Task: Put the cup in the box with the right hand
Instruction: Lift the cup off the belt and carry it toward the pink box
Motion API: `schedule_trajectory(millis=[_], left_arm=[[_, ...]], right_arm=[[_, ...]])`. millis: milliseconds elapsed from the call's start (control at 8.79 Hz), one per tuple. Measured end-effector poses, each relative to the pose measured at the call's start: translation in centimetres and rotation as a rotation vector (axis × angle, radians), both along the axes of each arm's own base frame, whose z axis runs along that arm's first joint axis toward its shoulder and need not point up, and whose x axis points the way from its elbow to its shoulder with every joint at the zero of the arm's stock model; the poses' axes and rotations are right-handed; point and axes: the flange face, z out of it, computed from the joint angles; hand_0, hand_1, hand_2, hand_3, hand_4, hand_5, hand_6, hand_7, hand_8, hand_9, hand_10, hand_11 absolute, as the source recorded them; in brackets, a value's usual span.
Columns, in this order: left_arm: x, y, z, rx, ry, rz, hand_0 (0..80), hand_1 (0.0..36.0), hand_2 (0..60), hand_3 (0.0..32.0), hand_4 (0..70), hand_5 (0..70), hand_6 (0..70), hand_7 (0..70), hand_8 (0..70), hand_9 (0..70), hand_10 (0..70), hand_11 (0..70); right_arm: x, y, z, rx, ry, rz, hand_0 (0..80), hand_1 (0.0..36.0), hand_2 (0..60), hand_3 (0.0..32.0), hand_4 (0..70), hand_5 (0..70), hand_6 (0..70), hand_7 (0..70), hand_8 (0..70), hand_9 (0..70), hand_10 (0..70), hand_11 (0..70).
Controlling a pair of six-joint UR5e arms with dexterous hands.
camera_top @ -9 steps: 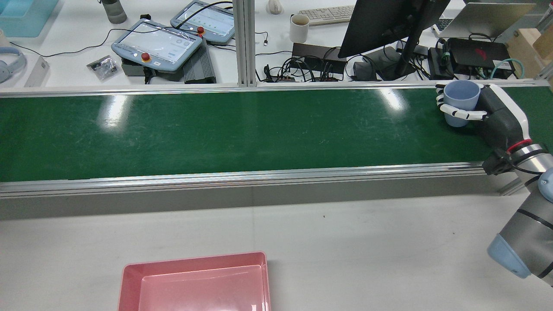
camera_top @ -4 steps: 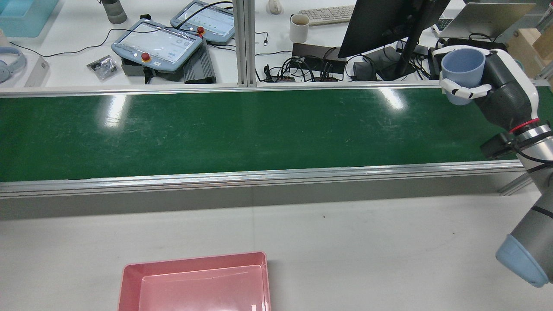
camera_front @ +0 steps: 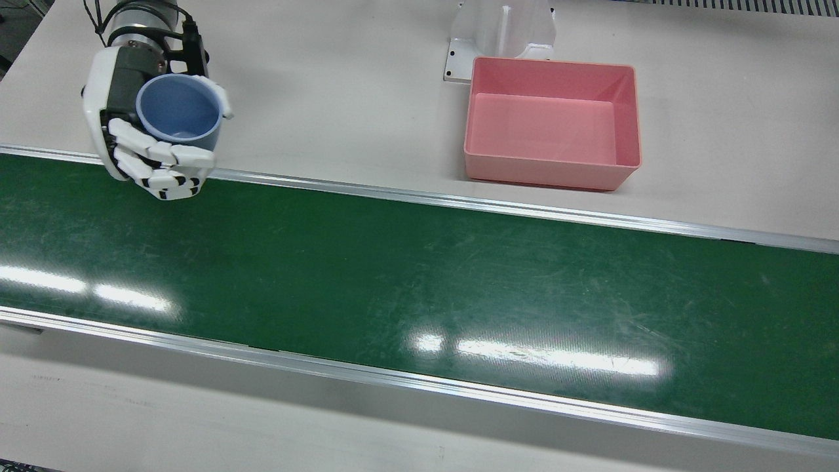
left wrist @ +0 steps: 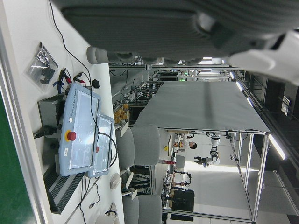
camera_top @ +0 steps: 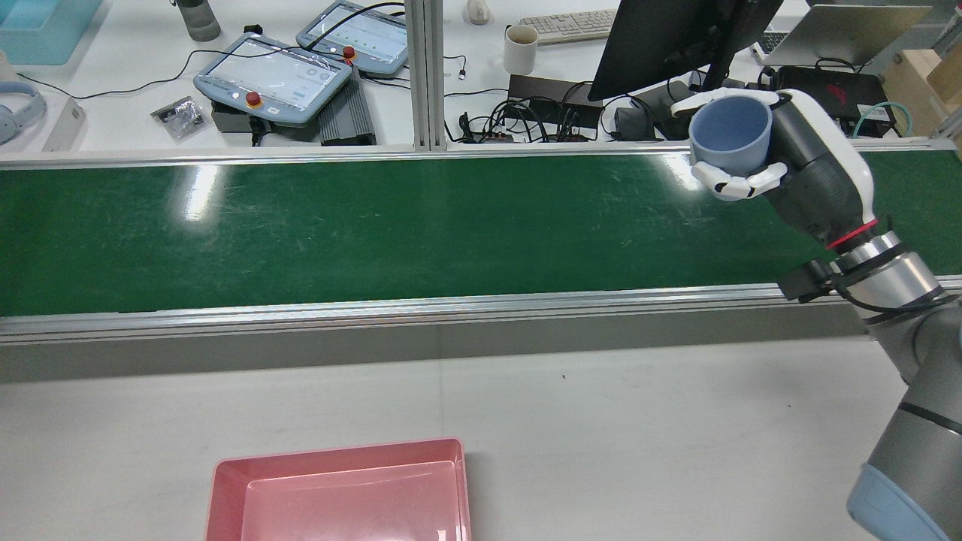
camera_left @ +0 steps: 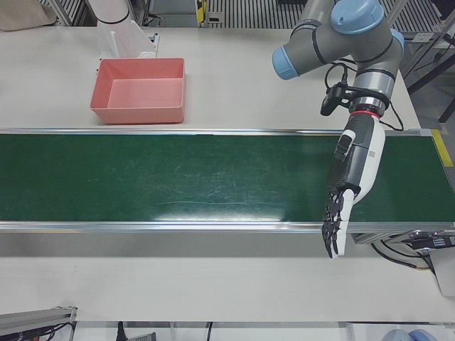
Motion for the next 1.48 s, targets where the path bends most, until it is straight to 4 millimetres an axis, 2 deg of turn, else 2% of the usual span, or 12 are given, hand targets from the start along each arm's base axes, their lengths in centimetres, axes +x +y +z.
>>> schedule_trajectory(millis=[114,341,569,910,1024,1138,1251,1365,1479], left_arm=[[0.0,0.0,0.0,0.0,0.0,0.0,0.0,0.0,0.0,0.0,0.0,0.0,0.0,0.0,0.0,0.0,0.0,0.0],[0.0,0.0,0.0,0.0,0.0,0.0,0.0,0.0,0.0,0.0,0.0,0.0,0.0,0.0,0.0,0.0,0.0,0.0],[0.0,0.0,0.0,0.0,0.0,0.0,0.0,0.0,0.0,0.0,0.0,0.0,0.0,0.0,0.0,0.0,0.0,0.0],[0.0,0.0,0.0,0.0,0.0,0.0,0.0,0.0,0.0,0.0,0.0,0.0,0.0,0.0,0.0,0.0,0.0,0.0],[0.0,0.0,0.0,0.0,0.0,0.0,0.0,0.0,0.0,0.0,0.0,0.0,0.0,0.0,0.0,0.0,0.0,0.0],[0.0,0.0,0.0,0.0,0.0,0.0,0.0,0.0,0.0,0.0,0.0,0.0,0.0,0.0,0.0,0.0,0.0,0.0],[0.0,0.0,0.0,0.0,0.0,0.0,0.0,0.0,0.0,0.0,0.0,0.0,0.0,0.0,0.0,0.0,0.0,0.0],[0.0,0.0,0.0,0.0,0.0,0.0,0.0,0.0,0.0,0.0,0.0,0.0,0.0,0.0,0.0,0.0,0.0,0.0],[0.0,0.0,0.0,0.0,0.0,0.0,0.0,0.0,0.0,0.0,0.0,0.0,0.0,0.0,0.0,0.0,0.0,0.0]], right_arm=[[-3.3,1.3,-2.2,0.036,-0.007,-0.047,55.9,24.8,55.4,0.0,39.0,18.2,40.5,70.0,70.0,70.0,46.8,67.1],[-9.0,4.4,-6.1,0.101,-0.015,-0.124,55.5,23.5,54.6,0.0,46.1,17.7,40.6,70.0,70.0,70.0,47.0,67.2],[-14.2,9.2,-9.5,0.164,-0.001,-0.189,54.6,22.2,52.8,0.0,47.5,17.1,40.0,70.0,70.0,70.0,46.7,66.8],[-20.1,16.3,-11.5,0.214,0.038,-0.268,51.4,19.3,47.0,0.0,31.9,16.2,36.2,70.0,66.4,70.0,44.7,64.0],[-21.3,17.9,-11.4,0.229,0.05,-0.281,50.4,19.4,48.0,0.0,26.7,15.6,34.2,70.0,63.1,70.0,43.0,61.5],[-22.4,18.7,-11.0,0.234,0.064,-0.291,47.8,17.6,49.1,0.0,22.2,14.0,31.3,70.0,57.8,70.0,39.4,56.2],[-23.2,19.2,-10.4,0.233,0.081,-0.3,46.3,15.3,44.0,0.0,17.6,12.0,27.2,70.0,49.8,70.0,33.7,48.9],[-24.0,19.5,-9.7,0.23,0.096,-0.31,46.5,14.9,31.2,0.0,6.3,9.1,18.5,69.7,27.3,47.5,20.8,31.7],[-24.5,19.7,-9.4,0.229,0.105,-0.317,48.2,16.1,17.9,0.0,0.0,5.5,7.2,29.5,0.4,4.6,4.6,9.0]])
